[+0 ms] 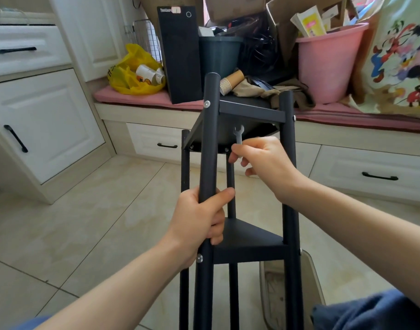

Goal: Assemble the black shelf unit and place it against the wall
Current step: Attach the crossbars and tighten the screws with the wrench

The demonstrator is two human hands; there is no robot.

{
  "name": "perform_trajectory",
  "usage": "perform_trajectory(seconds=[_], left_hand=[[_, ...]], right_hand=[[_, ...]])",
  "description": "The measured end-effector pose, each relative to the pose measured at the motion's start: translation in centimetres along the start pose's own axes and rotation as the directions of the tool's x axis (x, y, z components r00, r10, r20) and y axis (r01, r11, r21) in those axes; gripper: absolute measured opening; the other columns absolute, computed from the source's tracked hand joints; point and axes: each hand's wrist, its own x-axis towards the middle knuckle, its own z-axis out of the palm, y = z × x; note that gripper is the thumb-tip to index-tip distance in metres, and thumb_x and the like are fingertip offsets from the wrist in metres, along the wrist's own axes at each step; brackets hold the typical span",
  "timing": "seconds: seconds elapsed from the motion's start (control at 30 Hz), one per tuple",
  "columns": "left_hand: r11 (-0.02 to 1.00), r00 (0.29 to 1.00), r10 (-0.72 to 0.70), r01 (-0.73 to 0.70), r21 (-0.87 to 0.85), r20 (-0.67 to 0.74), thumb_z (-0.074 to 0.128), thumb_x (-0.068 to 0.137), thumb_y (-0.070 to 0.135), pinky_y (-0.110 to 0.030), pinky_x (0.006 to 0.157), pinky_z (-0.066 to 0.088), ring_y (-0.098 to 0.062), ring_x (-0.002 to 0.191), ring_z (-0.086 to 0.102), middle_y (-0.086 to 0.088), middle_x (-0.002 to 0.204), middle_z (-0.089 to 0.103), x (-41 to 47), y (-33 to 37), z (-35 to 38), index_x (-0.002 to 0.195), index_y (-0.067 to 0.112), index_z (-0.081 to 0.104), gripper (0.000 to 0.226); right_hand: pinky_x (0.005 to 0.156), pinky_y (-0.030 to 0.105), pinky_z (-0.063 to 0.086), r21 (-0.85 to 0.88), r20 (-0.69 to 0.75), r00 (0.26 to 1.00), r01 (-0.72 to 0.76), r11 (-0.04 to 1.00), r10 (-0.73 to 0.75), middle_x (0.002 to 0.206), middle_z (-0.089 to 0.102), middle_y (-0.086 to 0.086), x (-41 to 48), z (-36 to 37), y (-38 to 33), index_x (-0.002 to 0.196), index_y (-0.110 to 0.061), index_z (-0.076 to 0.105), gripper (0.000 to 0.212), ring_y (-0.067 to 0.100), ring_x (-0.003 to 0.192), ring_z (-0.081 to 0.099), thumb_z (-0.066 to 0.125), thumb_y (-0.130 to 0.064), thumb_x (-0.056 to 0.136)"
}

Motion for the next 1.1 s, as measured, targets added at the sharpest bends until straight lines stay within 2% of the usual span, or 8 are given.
perform_trajectory(seconds=[0.17,0.23,0.47,0.63,0.83,0.97,1.07,1.1], left_hand=[[1.000,1.000,0.008,-0.008,0.006,-0.004,0.068,0.093,0.020,-0.022,0.036,0.028,-0.014,0.037,0.024,-0.002,0.051,0.027,-0.2,-0.1,-0.3,0.067,0.015,0.043,0.036],[1.000,1.000,0.011,-0.011,0.007,0.000,0.068,0.093,0.018,-0.021,0.036,0.027,-0.014,0.036,0.022,-0.001,0.050,0.025,-0.3,-0.1,-0.4,0.064,0.016,0.042,0.039],[0.999,0.999,0.022,-0.023,0.043,0.033,0.066,0.094,0.016,-0.020,0.036,0.027,-0.013,0.035,0.023,-0.001,0.048,0.025,-0.8,0.0,-0.4,0.059,0.016,0.038,0.045],[0.999,0.999,0.015,-0.016,0.045,0.035,0.066,0.094,0.016,-0.021,0.037,0.028,-0.013,0.035,0.024,0.000,0.048,0.026,-1.0,0.1,-0.3,0.058,0.018,0.039,0.046],[0.998,0.999,-0.002,-0.001,0.062,0.051,0.065,0.095,0.016,-0.022,0.037,0.028,-0.012,0.035,0.024,0.000,0.049,0.026,-0.9,0.3,-0.3,0.063,0.015,0.037,0.042],[0.997,0.998,-0.013,0.009,0.076,0.060,0.064,0.096,0.016,-0.022,0.036,0.028,-0.012,0.035,0.024,0.001,0.049,0.025,-1.0,0.4,-0.4,0.065,0.014,0.036,0.041],[0.998,0.998,-0.018,0.015,0.065,0.057,0.064,0.096,0.015,-0.021,0.036,0.028,-0.012,0.035,0.023,0.000,0.050,0.024,-1.0,0.4,-0.5,0.066,0.014,0.036,0.041],[0.998,0.998,-0.019,0.015,0.065,0.056,0.064,0.095,0.014,-0.022,0.035,0.028,-0.012,0.035,0.023,0.000,0.050,0.024,-1.0,0.4,-0.5,0.065,0.014,0.036,0.041]], right_hand=[[0.064,0.027,0.043,0.035,0.034,0.999,-0.019,0.999,0.018,0.051,0.052,-0.021,0.7,0.3,-0.5,0.080,-0.002,0.072,0.032,0.006,0.058,0.046,0.056,-0.023,0.098],[0.066,0.026,0.040,0.048,0.040,0.999,-0.015,0.999,0.013,0.043,0.049,-0.025,0.9,0.6,-0.6,0.077,-0.004,0.072,0.032,0.002,0.057,0.046,0.056,-0.022,0.098],[0.068,0.029,0.038,0.091,-0.012,0.999,0.030,0.995,-0.029,0.039,0.049,-0.020,1.8,1.3,-1.1,0.067,-0.011,0.068,0.033,0.001,0.054,0.047,0.056,-0.018,0.097],[0.063,0.020,0.038,0.045,-0.042,0.994,0.099,0.994,-0.097,0.040,0.050,-0.021,1.7,1.6,-1.2,0.059,-0.020,0.064,0.040,-0.008,0.046,0.049,0.056,-0.016,0.098],[0.058,0.020,0.037,0.061,-0.093,0.987,0.136,0.989,-0.130,0.039,0.046,-0.016,1.7,1.6,-1.2,0.046,-0.033,0.053,0.055,-0.001,0.042,0.044,0.058,-0.014,0.097],[0.060,0.025,0.041,0.024,-0.118,0.980,0.164,0.986,-0.160,0.041,0.047,-0.012,1.9,1.8,-1.2,0.044,-0.028,0.056,0.053,0.001,0.045,0.044,0.060,-0.015,0.096],[0.060,0.032,0.046,-0.032,-0.147,0.967,0.207,0.978,-0.209,0.054,0.055,0.016,1.8,2.0,-1.0,0.057,-0.001,0.064,0.042,0.008,0.049,0.046,0.060,-0.015,0.096],[0.060,0.026,0.047,-0.040,-0.153,0.964,0.212,0.976,-0.216,0.059,0.060,0.020,1.7,2.1,-1.0,0.063,0.005,0.065,0.039,0.005,0.048,0.048,0.059,-0.015,0.097]])
